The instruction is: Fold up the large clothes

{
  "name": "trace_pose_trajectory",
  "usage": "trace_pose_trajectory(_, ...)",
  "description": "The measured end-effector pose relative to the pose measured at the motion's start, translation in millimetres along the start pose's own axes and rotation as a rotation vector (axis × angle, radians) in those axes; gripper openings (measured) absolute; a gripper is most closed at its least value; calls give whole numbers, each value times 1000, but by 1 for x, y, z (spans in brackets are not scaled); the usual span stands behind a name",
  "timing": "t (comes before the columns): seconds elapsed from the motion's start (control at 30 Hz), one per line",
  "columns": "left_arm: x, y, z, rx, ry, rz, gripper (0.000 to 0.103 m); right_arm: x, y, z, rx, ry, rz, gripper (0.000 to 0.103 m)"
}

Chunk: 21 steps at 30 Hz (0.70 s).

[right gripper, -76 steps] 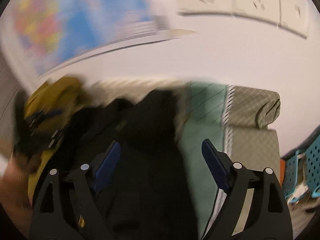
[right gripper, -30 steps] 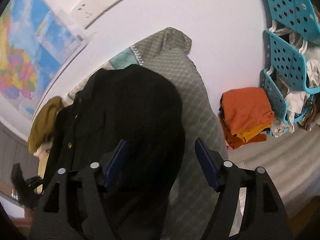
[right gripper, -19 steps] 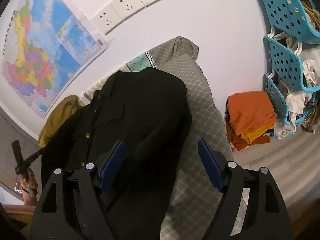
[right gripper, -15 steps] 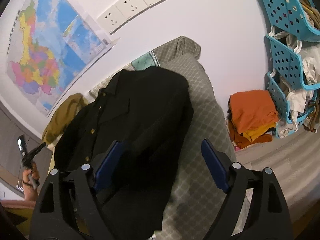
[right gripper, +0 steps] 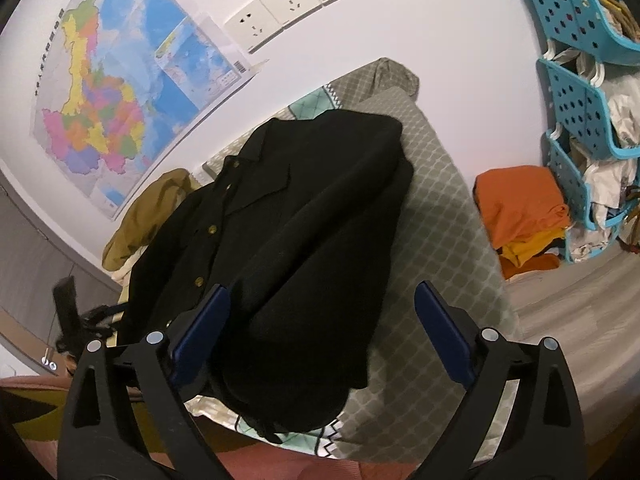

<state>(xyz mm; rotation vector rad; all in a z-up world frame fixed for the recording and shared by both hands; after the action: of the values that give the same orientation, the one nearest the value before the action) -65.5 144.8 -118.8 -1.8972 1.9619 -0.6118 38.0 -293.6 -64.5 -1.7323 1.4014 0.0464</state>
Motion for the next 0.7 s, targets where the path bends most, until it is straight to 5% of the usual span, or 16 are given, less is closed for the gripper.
trace_pose_trajectory(0.03,-2,5,5,-18,-21,7,82,0,2,1,-1,7,0,94)
trace_pose_trajectory(0.17,-19,10,11,-27,-71,-27,8,2,10,4,-10,3,14,94)
trace_pose_trajectory(0.2,-28,8,6,-4,-57,-58,5,3,11,4,-8,0,20,94)
trace_pose_trajectory(0.33,-90,-25,-54,156,-132,-187,4,4,14,-1,-5,0,20,94)
trace_pose_trajectory(0.43,-152,-39,-89,215,-310,-270,7,2,14,-6,7,-8,10,94)
trace_pose_trajectory(0.53,-202,-32,-89,141,-527,-297,29,-3,17,-11,16,-21,-4,95)
trace_pose_trajectory(0.6,-217,-24,-82,71,-680,-278,54,-4,20,-10,9,-19,-9,97)
trace_pose_trajectory(0.63,-216,-20,-77,55,-686,-268,54,-5,22,-10,6,-20,-14,97)
trace_pose_trajectory(0.7,-201,-21,-65,74,-548,-279,54,-7,29,-5,-17,-15,-30,97)
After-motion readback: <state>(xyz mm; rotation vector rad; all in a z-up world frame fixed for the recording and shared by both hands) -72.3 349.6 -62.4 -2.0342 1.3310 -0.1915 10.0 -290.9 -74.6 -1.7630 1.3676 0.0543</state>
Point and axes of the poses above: each gripper's, at about its wrist camera, not at the fingertips, and z roughly the way its jaws point, x to its right, y to its underside, the point moved 10 cm from there along z, roughly the way its jaws point, and after that the axes turned 1 degree about -z, right-handed, at the moved point
